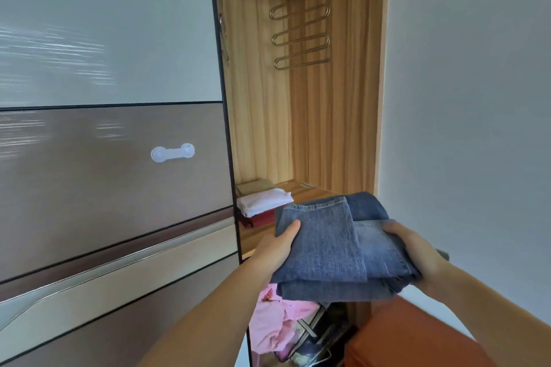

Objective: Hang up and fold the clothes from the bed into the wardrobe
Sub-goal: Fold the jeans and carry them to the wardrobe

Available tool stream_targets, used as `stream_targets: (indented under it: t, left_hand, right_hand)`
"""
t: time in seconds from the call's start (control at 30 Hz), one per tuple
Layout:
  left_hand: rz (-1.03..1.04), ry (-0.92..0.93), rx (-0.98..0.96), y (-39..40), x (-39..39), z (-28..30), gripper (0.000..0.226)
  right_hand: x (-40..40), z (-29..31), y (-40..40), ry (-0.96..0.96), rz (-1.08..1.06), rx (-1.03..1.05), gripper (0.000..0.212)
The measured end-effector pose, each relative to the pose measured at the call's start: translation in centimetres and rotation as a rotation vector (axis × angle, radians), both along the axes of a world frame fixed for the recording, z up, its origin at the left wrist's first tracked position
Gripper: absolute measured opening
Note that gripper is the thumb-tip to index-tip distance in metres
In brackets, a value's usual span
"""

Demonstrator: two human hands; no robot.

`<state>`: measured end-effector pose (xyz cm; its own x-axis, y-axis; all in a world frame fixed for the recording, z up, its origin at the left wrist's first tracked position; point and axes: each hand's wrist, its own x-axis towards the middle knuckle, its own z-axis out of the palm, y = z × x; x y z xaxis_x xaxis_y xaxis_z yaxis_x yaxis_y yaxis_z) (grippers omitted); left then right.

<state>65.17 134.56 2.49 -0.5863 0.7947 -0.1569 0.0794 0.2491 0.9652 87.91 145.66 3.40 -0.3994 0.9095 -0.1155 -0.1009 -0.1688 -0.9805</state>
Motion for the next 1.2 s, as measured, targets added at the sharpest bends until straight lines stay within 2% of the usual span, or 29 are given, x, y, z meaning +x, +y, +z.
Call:
stream_targets:
  t: [0.07,0.13,0.3,0.47,0.6,0.67,0.77,0.87,1.03,1.13,1.2]
  left_hand:
    - [0.031,-0.032,-0.010,2.5,-2.2,-0.8,0.088]
    - [0.054,-0.060,-0.010,5.5,-5.0,-2.0,0.085]
    - [0.095,-0.134,0.014,14.1,-12.3,-4.6,0.069]
    - [0.182,-0.255,-0.008,21.6,-17.7,-6.8,0.086]
    - [0.249,-0.367,0.022,26.9,-21.9,-6.7,0.050]
    - [0.313,-0.392,0.053,29.4,-24.1,-6.9,0.039]
    - [0.427,-0.395,0.085,33.1,-28.3,-7.4,0.050]
    - [0.537,-0.381,0.139,36.8,-33.9,-7.9,0.034]
    - [0.607,-0.310,0.228,41.5,-42.1,-8.0,0.024]
    - [0.632,-0.236,0.279,43.4,-45.8,-8.6,0.027]
    - [0.656,-0.167,0.266,44.2,-47.4,-10.4,0.026]
  right_hand:
    - [-2.7,-0.9,4.1,-0.023,0.088,-0.021,0.041]
    - [-5.8,-1.8,7.9,-0.037,0.127,-0.031,0.046]
    - [-13.7,-4.0,17.8,-0.061,0.215,-0.071,0.041]
    - [-20.2,-4.9,25.8,-0.054,0.252,-0.066,0.031]
    - [-26.6,-5.9,33.0,-0.090,0.278,-0.066,0.032]
    - [-30.5,-6.5,37.2,-0.090,0.337,-0.074,0.039]
    - [-36.2,-6.2,41.2,-0.004,0.421,-0.086,0.020]
    - [-42.1,-6.5,45.6,-0.009,0.485,-0.082,0.014]
    - [-51.7,-7.7,51.0,-0.001,0.561,-0.093,0.021]
    - [-56.6,-8.7,53.9,0.042,0.577,-0.069,0.025]
    - [-59.2,-11.1,55.7,-0.002,0.591,-0.028,0.033]
